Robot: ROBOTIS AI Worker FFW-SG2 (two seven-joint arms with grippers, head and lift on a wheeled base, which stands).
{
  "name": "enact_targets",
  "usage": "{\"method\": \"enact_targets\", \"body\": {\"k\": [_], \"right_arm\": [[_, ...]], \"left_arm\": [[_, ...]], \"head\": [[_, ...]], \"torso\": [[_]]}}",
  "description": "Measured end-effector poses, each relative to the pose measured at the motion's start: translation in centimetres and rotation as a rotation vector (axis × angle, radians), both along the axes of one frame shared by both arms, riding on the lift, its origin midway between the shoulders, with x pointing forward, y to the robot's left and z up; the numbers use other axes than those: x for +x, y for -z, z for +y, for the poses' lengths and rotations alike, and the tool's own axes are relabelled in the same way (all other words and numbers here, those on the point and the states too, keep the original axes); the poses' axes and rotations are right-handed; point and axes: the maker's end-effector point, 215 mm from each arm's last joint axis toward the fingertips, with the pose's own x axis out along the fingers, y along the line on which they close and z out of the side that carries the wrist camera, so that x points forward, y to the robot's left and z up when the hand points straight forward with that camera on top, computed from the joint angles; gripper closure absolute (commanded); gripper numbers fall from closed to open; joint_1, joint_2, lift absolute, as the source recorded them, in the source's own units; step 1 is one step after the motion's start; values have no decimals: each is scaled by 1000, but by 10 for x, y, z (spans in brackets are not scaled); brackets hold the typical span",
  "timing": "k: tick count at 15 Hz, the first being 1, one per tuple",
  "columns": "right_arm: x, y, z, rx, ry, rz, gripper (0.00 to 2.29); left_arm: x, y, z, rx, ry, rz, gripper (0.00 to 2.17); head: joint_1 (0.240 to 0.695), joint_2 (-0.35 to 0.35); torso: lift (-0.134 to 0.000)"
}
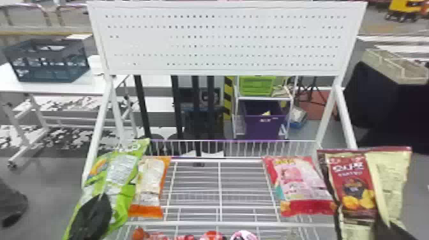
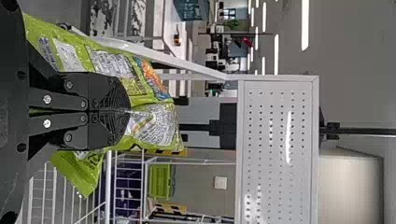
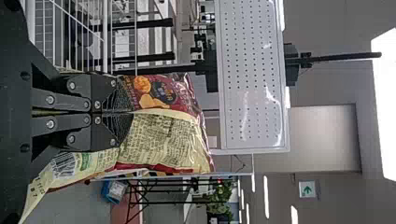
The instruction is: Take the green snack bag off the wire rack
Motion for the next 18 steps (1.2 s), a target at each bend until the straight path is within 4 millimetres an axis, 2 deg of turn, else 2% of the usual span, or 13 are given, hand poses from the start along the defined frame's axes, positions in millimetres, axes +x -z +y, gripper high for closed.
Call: {"method": "enact_targets", "body": {"k": [4, 18], "right_arm": [[0, 1, 0, -1, -1, 1, 2243], [0, -1, -1, -2, 1, -5, 2243]], "left_arm": [[-9, -6, 6, 15, -10, -13, 2064], [-6, -8, 9, 20, -15, -20, 2064]], "head": [[499, 0], [499, 0]], "torso": [[0], [0]]}}
